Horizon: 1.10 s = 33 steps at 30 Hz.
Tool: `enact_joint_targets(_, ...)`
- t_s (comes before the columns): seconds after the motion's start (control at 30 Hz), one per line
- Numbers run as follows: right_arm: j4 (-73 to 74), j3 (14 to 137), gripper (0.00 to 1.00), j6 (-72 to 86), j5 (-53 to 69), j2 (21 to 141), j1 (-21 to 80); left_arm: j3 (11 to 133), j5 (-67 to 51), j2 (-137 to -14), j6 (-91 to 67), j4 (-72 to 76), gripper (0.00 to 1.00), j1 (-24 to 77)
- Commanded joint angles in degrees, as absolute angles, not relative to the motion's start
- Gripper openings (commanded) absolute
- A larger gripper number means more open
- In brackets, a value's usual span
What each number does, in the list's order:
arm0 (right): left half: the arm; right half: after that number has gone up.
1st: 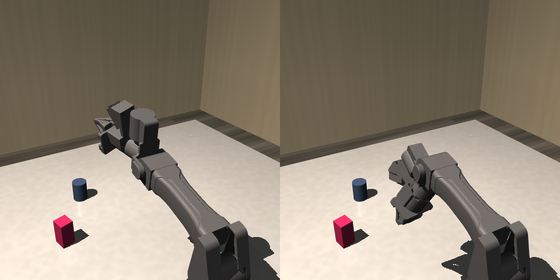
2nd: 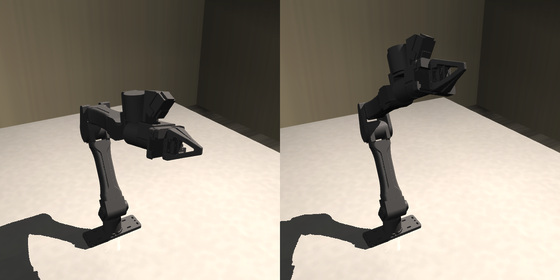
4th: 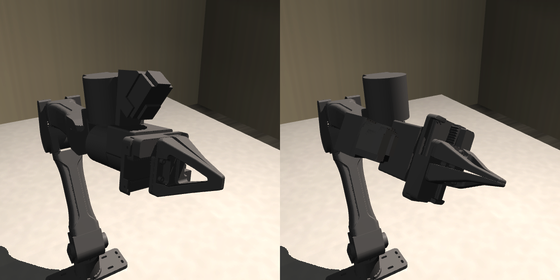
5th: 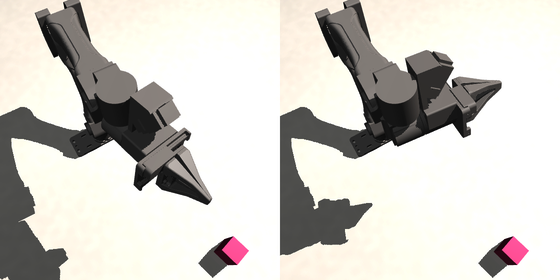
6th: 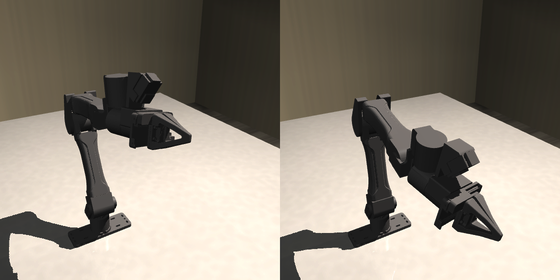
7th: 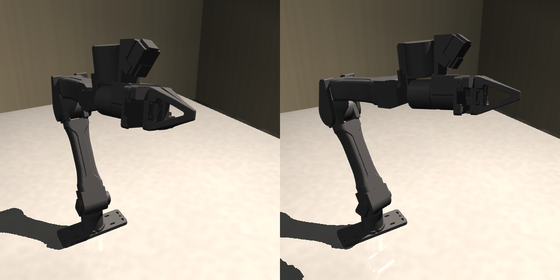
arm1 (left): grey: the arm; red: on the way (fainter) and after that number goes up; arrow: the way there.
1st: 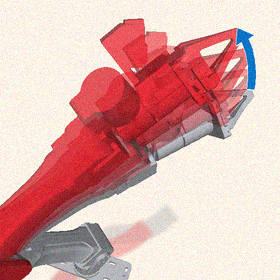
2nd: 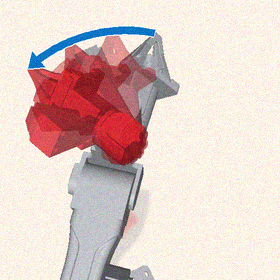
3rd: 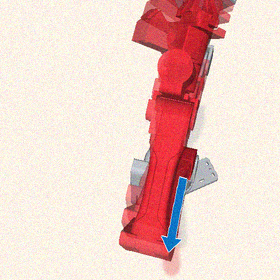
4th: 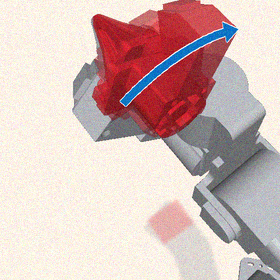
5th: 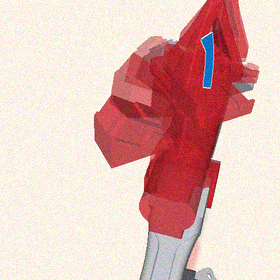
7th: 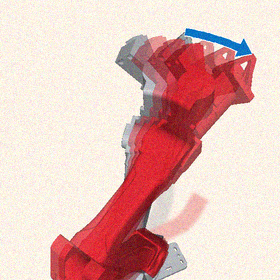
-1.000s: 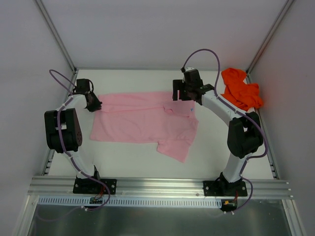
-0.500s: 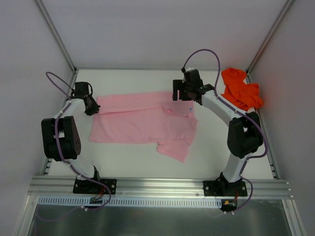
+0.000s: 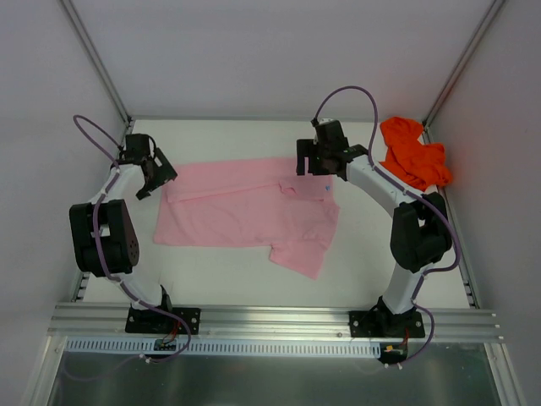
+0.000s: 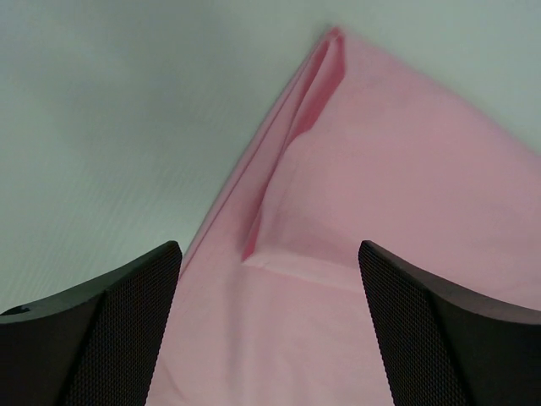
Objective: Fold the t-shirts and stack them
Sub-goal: Fold the flattened tshirt in 1/3 of the way
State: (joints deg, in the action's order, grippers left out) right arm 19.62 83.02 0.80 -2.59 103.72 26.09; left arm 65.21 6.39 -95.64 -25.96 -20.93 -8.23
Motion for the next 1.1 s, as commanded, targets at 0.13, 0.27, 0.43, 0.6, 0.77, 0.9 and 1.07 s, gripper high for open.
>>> enact_joint_targets(0.13, 20.7, 85.3, 0.83, 0.4, -3.2, 104.2, 25.9, 76.3, 3.5, -104.5, -25.9, -16.1, 0.73, -7.9)
enact_joint_targets(0.27, 20.6, 85.7, 0.83, -1.4, -3.4, 104.6, 25.9, 77.7, 3.5, -107.6, -26.5, -12.7, 0.61, -7.9)
enact_joint_targets(0.43, 21.5, 86.9, 0.84, -2.1, -4.7, 105.5, 25.8, 81.1, 3.2, -111.4, -26.6, -12.4, 0.55, -7.9)
enact_joint_targets(0.6, 21.9, 87.6, 0.84, -2.2, -5.2, 105.9, 25.7, 82.9, 2.4, -113.7, -26.5, -11.9, 0.42, -7.9)
enact_joint_targets(0.77, 22.6, 88.9, 0.84, -2.2, -5.5, 106.8, 25.4, 85.0, 2.0, -115.7, -25.8, -11.9, 0.25, -7.9)
enact_joint_targets(0.9, 22.9, 89.1, 0.84, -1.9, -5.5, 107.1, 25.5, 87.7, 1.8, -117.3, -25.6, -13.3, 0.16, -7.9)
enact_joint_targets(1.07, 23.1, 89.3, 0.84, -1.9, -6.0, 107.2, 25.5, 90.1, 1.6, -118.9, -25.4, -13.9, 0.02, -7.9)
